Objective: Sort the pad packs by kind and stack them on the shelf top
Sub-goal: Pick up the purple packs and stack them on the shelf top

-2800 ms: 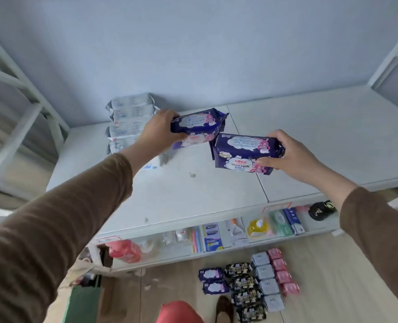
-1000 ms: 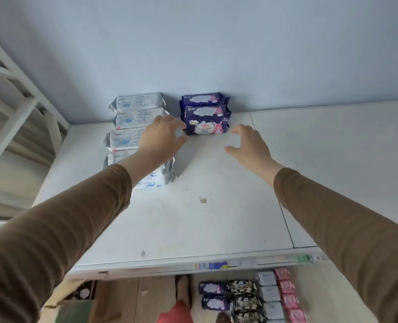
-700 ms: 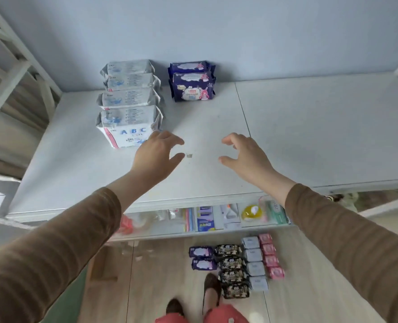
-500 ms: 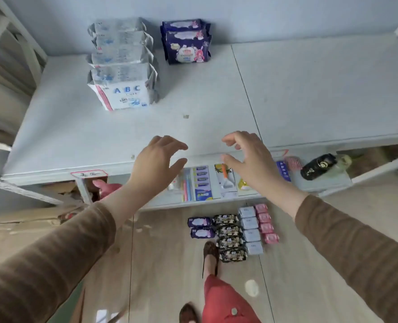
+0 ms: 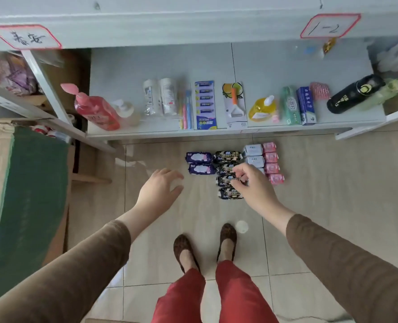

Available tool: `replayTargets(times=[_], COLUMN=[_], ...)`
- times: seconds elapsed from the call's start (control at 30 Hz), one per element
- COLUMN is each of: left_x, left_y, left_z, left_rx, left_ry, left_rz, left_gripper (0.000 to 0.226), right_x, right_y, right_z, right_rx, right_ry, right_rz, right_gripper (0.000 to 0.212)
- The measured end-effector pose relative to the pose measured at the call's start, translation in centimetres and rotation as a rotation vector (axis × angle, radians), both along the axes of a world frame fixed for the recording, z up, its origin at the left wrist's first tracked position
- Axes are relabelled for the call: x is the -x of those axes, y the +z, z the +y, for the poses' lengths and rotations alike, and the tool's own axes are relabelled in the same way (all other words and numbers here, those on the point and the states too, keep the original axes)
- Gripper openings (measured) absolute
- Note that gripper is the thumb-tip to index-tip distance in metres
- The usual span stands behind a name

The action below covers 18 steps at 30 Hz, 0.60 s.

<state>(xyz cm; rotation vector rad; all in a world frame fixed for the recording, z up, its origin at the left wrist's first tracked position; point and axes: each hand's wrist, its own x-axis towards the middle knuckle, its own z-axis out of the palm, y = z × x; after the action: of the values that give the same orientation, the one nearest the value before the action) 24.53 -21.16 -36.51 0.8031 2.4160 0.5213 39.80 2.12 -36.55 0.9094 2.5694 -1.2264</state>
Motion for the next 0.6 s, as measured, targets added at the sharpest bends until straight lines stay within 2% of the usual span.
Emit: replayTargets(times=[0.17,0.4,0.6], left_x=[0.0,3.0,7.2], left_y=[-11.4,-29.8,-42.8], left_z=[1.2,5.4,9.9], left_rx=[0.067,0.115,0.09], left_ry=[0.024,0.054,0.077], left_rz=[-0.031,-0.044,-0.012], left_gripper=[0.029,0.051,0.064], right_x=[0.1,3.4,7.5], right_y=[-11.8,-30.3,-42.7], right_z=[0.0,1.1,2.1], right_rx=[-0.015,-0.069,-0.24], right_ry=[0.065,0.197,0.345], right_rz=[-0.097,-0.155,-0.161], right_gripper=[0.034,0.056,0.061])
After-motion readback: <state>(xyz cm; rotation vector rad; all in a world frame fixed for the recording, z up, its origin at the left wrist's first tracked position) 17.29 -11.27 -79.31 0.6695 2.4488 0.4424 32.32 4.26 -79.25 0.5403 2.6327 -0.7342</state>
